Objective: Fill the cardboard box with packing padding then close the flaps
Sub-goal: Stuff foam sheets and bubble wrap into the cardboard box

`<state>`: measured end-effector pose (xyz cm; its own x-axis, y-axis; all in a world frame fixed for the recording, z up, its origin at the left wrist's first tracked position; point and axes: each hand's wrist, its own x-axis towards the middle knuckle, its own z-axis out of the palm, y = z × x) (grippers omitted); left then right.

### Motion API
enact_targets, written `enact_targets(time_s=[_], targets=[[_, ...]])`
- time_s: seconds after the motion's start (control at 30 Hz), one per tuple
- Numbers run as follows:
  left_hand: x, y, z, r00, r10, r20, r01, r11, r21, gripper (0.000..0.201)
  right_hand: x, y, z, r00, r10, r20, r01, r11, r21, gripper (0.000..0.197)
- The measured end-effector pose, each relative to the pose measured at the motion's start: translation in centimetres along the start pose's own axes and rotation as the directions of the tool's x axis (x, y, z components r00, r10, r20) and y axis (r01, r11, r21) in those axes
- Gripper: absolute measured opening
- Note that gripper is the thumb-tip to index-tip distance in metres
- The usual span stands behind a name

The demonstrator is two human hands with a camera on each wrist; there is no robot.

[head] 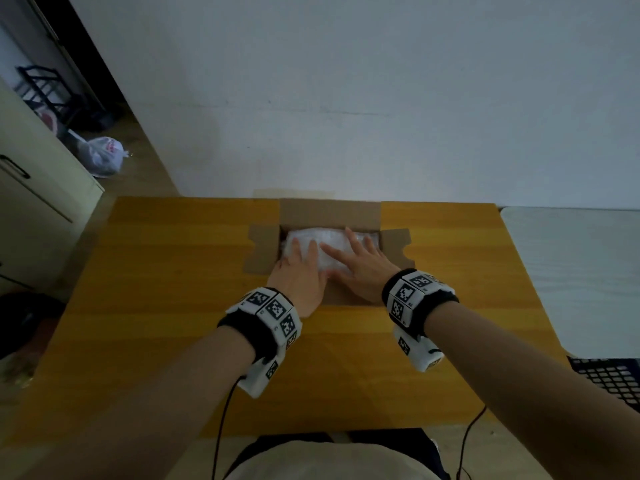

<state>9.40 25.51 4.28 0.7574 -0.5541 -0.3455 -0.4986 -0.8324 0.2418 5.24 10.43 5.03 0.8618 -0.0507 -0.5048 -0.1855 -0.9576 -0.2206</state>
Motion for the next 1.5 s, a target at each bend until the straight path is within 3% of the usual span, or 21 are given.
enact_targets(time_s=[0.13, 0.27, 0.8, 0.97, 1.13, 1.33, 1.43, 1.5], targets=[[1.8, 0.6, -0.2, 0.985, 0.022, 0.173, -0.017, 0.999, -0.034, 0.059, 0.5, 0.0, 0.9, 0.999, 0.022, 0.044, -0.023, 1.000, 0.004, 0.059], [3.7, 0.8, -0.3, 0.950, -0.034, 0.311, 0.047, 0.998, -0.035, 0.058, 0.9, 0.1, 1.5, 0.995, 0.039, 0.092, -0.041, 0.999, 0.016, 0.059], [6.3, -0.8, 0.7, 0.880, 0.009, 0.475, -0.053, 0.995, 0.079, 0.056, 2.0, 0.4, 0.9, 0.975, 0.051, 0.217, -0.071, 0.994, 0.084, 0.057], [5.2, -0.5, -2.1, 0.914, 0.045, 0.403, -0.064, 0.997, 0.035, 0.049, 1.0, 0.6, -0.5, 0.982, 0.001, 0.187, -0.022, 0.994, 0.111, 0.050], [4.9, -2.6, -2.6, 0.925, 0.151, 0.350, -0.195, 0.976, 0.094, 0.073, -0.4, 2.5, -2.2, 0.996, 0.012, 0.090, -0.023, 0.992, 0.123, 0.051], [3.6, -3.5, -3.0, 0.956, 0.227, 0.185, -0.248, 0.964, 0.099, 0.057, -2.0, 3.9, -3.7, 0.992, 0.040, -0.121, -0.016, 0.981, 0.191, 0.043], [3.1, -3.7, -2.9, 0.961, 0.241, 0.138, -0.257, 0.961, 0.105, 0.052, -2.6, 3.9, -3.1, 0.995, -0.015, -0.094, 0.025, 0.994, 0.109, 0.030], [2.9, -3.7, -2.6, 0.959, 0.245, 0.142, -0.261, 0.958, 0.115, 0.054, -2.9, 3.7, -2.4, 0.996, -0.013, -0.085, 0.010, 0.999, -0.033, 0.033]])
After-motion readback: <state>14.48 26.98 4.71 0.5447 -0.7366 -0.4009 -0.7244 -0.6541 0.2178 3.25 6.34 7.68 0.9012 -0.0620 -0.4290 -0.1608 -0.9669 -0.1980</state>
